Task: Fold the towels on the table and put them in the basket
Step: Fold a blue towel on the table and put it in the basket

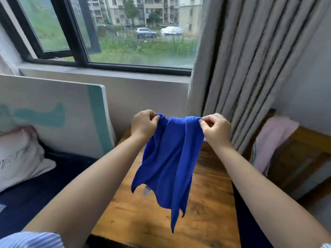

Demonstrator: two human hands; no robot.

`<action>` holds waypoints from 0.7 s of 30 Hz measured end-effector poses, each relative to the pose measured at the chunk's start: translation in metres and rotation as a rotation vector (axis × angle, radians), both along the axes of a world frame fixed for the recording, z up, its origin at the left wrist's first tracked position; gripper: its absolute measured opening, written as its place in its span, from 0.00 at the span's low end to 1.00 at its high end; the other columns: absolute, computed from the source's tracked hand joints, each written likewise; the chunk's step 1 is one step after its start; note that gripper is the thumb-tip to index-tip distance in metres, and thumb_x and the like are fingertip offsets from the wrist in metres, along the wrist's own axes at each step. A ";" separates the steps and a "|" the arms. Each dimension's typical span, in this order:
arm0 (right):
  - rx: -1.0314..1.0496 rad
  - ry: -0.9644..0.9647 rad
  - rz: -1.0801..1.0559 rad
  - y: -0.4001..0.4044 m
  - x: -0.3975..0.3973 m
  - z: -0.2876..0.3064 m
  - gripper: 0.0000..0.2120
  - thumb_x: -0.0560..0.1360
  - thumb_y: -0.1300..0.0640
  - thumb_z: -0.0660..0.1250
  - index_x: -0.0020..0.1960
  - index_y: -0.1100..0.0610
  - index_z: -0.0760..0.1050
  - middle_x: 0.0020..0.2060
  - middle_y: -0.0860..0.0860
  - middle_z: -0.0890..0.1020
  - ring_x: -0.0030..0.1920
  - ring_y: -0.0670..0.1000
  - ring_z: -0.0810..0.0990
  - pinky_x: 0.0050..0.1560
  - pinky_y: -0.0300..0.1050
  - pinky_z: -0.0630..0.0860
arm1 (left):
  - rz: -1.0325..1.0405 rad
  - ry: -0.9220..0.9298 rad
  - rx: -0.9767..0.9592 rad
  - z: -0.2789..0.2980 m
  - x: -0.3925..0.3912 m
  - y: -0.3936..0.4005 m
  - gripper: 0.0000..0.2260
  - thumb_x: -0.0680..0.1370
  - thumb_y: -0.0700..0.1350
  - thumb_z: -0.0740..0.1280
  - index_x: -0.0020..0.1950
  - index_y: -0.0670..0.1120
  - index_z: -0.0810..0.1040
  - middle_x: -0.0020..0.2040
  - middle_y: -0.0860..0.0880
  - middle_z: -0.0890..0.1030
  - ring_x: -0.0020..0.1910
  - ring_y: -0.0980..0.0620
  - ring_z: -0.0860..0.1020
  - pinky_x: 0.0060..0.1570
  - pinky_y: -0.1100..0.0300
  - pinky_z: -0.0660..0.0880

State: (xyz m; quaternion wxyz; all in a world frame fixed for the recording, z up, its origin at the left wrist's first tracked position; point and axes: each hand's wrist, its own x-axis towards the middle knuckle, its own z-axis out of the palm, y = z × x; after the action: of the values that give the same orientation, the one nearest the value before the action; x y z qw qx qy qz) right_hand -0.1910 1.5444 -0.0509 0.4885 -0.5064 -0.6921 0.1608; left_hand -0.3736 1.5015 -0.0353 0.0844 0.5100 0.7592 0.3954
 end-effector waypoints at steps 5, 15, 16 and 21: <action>-0.133 -0.046 0.088 -0.006 -0.033 -0.055 0.05 0.71 0.65 0.68 0.42 0.67 0.81 0.41 0.62 0.81 0.46 0.59 0.78 0.50 0.46 0.69 | 0.121 -0.044 -0.100 -0.046 -0.050 -0.013 0.10 0.78 0.44 0.63 0.52 0.38 0.79 0.51 0.42 0.82 0.53 0.43 0.77 0.48 0.59 0.69; -0.613 -0.273 0.093 0.017 -0.060 -0.215 0.06 0.72 0.63 0.67 0.44 0.65 0.81 0.45 0.61 0.81 0.51 0.61 0.77 0.54 0.54 0.70 | 0.166 -0.188 -0.693 -0.187 -0.079 0.008 0.08 0.78 0.43 0.62 0.50 0.41 0.79 0.53 0.41 0.81 0.55 0.44 0.77 0.50 0.58 0.71; -0.662 -0.308 0.100 0.015 -0.059 -0.228 0.06 0.72 0.63 0.67 0.45 0.65 0.81 0.46 0.61 0.81 0.52 0.61 0.77 0.54 0.53 0.70 | 0.170 -0.218 -0.752 -0.199 -0.076 0.009 0.09 0.78 0.43 0.62 0.49 0.40 0.79 0.52 0.41 0.81 0.54 0.43 0.77 0.50 0.58 0.72; -0.825 -0.428 0.082 0.007 -0.060 -0.272 0.02 0.73 0.62 0.65 0.46 0.59 0.74 0.46 0.57 0.79 0.54 0.58 0.74 0.54 0.49 0.65 | 0.207 -0.268 -0.953 -0.257 -0.084 0.009 0.17 0.78 0.44 0.62 0.29 0.46 0.65 0.37 0.44 0.73 0.42 0.47 0.71 0.38 0.61 0.65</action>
State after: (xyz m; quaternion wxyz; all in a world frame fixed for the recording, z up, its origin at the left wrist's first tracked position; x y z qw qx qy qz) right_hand -0.2513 1.5512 -0.3229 0.0859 -0.6523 -0.6750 0.3338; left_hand -0.4576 1.5109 -0.2919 0.3648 0.2814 0.8845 0.0733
